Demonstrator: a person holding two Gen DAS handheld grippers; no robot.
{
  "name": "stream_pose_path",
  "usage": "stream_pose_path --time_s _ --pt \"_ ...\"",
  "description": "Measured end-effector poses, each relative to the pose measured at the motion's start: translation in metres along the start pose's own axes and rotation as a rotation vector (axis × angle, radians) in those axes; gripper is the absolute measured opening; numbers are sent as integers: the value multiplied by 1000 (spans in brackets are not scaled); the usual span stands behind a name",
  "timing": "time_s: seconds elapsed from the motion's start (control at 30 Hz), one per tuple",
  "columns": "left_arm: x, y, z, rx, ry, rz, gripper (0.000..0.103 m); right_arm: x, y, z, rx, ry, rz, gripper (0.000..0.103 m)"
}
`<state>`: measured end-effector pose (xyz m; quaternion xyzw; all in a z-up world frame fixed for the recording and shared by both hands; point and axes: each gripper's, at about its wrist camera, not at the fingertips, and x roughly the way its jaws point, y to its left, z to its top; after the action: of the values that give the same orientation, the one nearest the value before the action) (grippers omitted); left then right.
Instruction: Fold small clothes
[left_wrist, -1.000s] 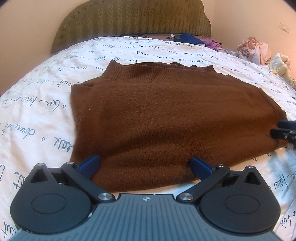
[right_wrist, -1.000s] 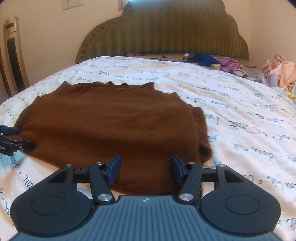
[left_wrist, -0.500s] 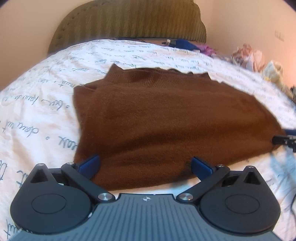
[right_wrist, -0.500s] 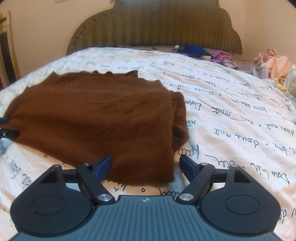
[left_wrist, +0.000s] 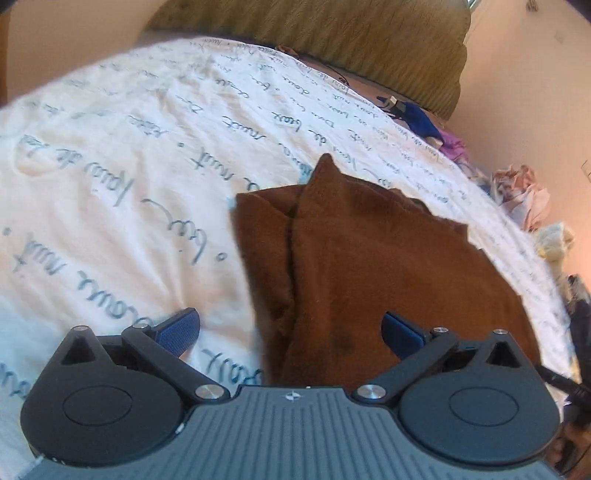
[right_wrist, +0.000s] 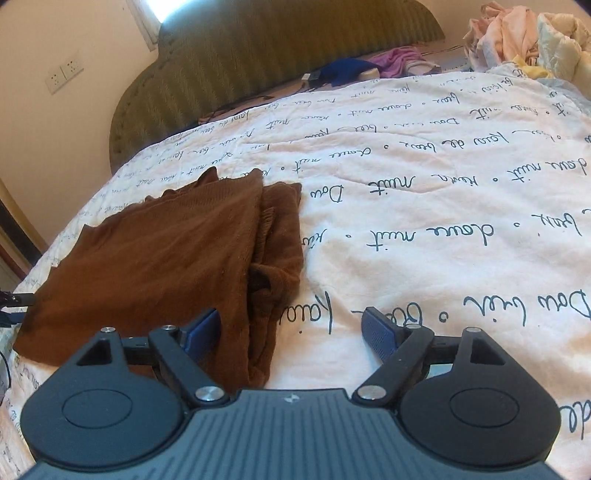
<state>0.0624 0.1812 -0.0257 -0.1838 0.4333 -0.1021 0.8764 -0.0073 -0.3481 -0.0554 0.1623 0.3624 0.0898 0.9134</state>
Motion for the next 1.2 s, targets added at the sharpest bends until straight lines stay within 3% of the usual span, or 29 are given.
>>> stream_pose_path --time_s 0.2,0.33,0.43,0.5,0.63,0.8,0.87,0.97,1.03,1.13,1.2 --pt "12 -8 2 -38 48 -52 103 0 -7 4 28 5 31 91" --pt "14 -11 2 -67 86 -150 103 -2 -19 9 77 11 71 92" --pt "22 -3 9 -140 92 -163 103 -2 -32 16 151 5 86 92" --pt "28 5 14 -178 96 -187 103 2 -42 22 215 11 135 100" --pt "30 3 18 -159 111 -202 103 14 -50 33 296 27 240 101" --pt "31 4 15 -184 121 -254 103 42 -34 40 323 94 353 102" --pt "31 4 12 -186 136 -272 103 50 -21 37 308 140 326 102" --pt "28 7 7 -190 159 -319 103 46 -2 30 251 179 385 103" --pt "35 9 10 -203 172 -323 103 51 0 32 226 172 369 103" --pt "48 5 27 -224 199 -300 103 65 -8 40 320 137 392 103" --pt "52 -2 31 -194 204 -273 99 71 1 43 290 141 390 102"
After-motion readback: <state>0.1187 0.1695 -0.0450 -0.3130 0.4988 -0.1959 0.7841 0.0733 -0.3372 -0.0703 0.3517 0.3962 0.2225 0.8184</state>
